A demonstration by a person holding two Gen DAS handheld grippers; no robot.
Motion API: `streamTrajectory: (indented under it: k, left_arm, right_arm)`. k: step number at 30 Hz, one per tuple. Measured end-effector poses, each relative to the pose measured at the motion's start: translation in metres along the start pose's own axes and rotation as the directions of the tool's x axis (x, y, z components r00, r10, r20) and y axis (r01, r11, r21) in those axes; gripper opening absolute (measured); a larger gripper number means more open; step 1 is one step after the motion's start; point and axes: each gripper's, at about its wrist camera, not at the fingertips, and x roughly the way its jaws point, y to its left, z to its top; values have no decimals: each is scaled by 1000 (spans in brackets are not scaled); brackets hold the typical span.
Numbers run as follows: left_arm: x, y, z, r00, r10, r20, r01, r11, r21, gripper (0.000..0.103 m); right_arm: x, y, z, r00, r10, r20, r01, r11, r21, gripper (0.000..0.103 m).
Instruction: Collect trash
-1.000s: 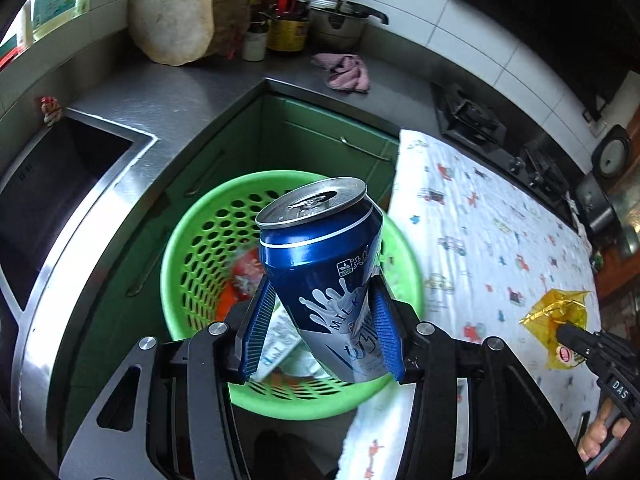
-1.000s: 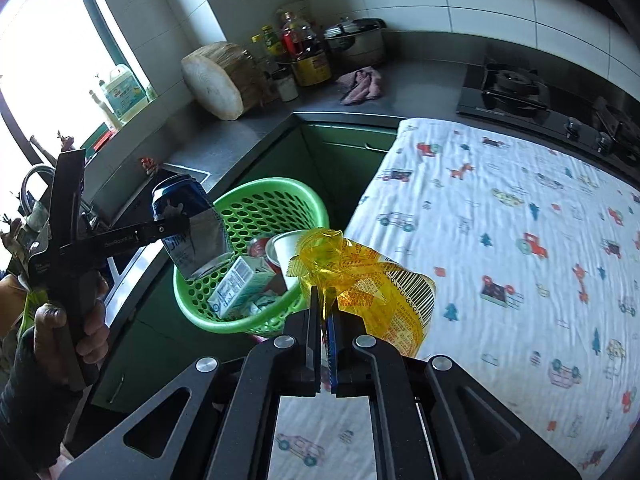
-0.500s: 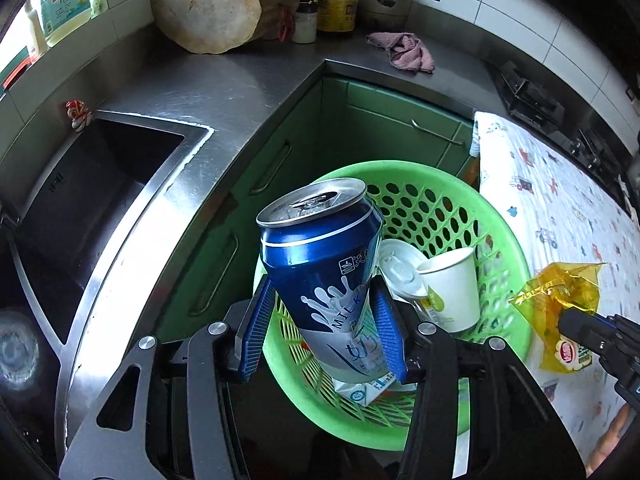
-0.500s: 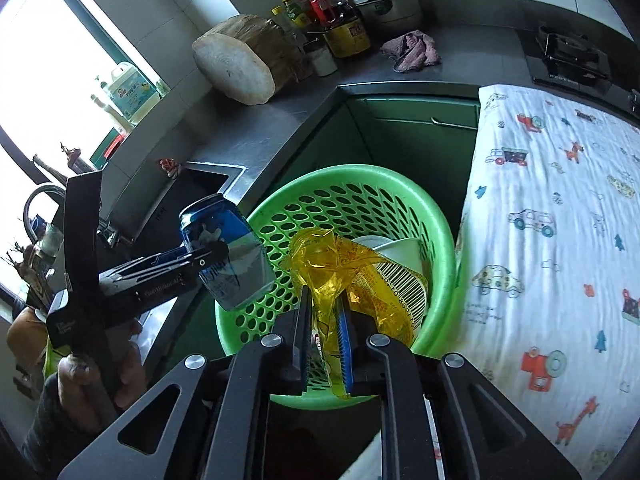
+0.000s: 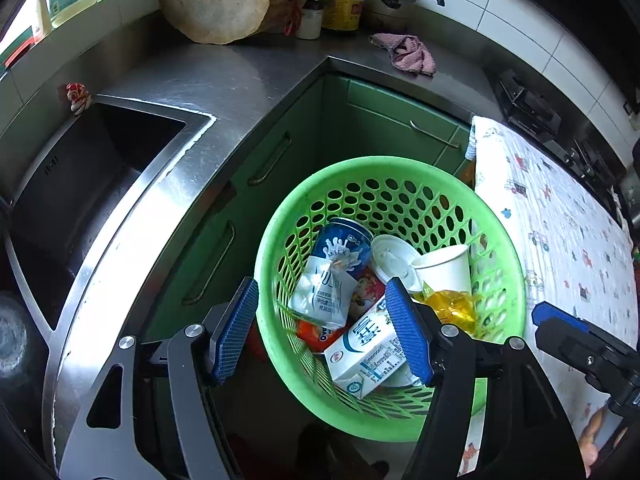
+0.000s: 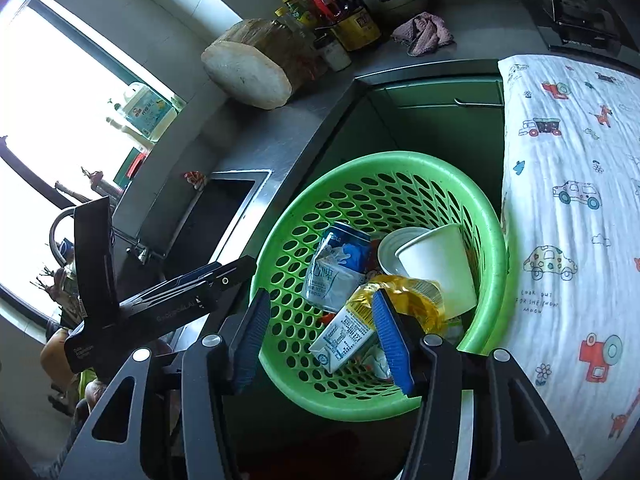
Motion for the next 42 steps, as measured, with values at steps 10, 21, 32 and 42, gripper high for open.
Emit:
streamTrajectory:
  k: [10, 21, 32, 42]
  left_arm:
    - [-35, -6, -9, 998, 15, 55, -17, 999, 33, 74]
    - [-93, -61, -44, 985, 6, 172, -31, 989, 143, 94]
    - [-118, -129, -96, 978, -112, 178, 83, 983, 167, 98]
    - [-92, -213, -116, 990, -59, 126, 4, 917, 399, 98]
  right_arm:
    - [-44, -9, -24, 978, -209, 8, 209, 977, -44, 57]
    - [-143, -35, -79, 885, -450, 121, 457, 888, -39, 76]
    - [-232, -78, -152, 806, -545, 233, 521, 839, 160, 80]
    - [-279, -124, -170, 668, -711, 218, 678, 703, 215, 79]
